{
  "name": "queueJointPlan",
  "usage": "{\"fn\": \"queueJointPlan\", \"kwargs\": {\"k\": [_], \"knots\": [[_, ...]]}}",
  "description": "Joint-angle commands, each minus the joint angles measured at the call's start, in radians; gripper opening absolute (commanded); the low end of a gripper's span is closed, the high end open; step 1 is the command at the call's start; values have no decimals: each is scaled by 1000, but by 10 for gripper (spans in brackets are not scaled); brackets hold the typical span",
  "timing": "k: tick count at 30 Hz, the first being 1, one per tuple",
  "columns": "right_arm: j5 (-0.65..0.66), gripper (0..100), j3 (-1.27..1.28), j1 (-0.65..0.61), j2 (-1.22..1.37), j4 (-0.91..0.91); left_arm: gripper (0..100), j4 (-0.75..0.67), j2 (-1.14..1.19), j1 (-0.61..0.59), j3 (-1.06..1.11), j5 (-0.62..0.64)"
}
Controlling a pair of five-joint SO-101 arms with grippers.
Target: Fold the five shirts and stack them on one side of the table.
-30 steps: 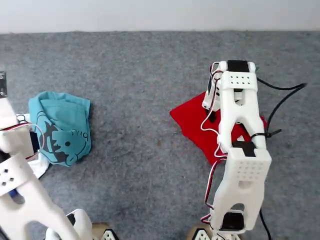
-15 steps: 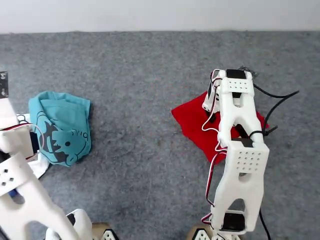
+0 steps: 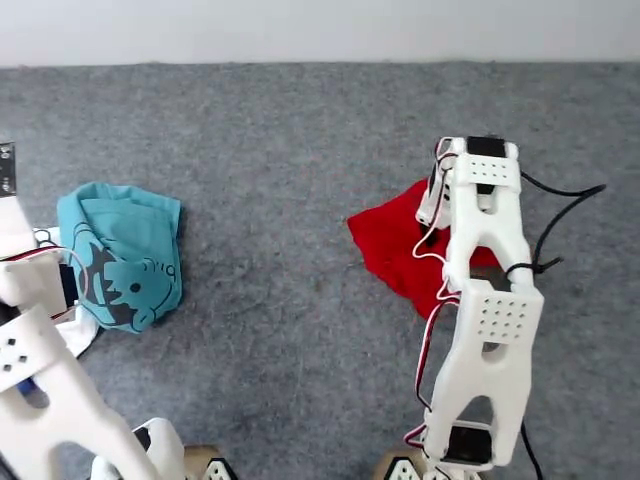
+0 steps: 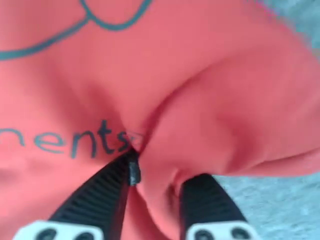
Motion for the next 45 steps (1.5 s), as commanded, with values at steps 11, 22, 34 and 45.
{"fn": "queueJointPlan", "kwargs": {"k": [11,22,34,45], "knots": [[979,9,-5,475,-211,35,66,8,-21,-5,-4,-6],[1476,13,-3,714,-189,-380,66,9,-18,-3,-4,-5],[1304,285,-3,710,-361,-259,66,9,-18,-3,-4,-3],[1272,52,2,621,-338,153,66,11,-26,-2,-2,-2]]}}
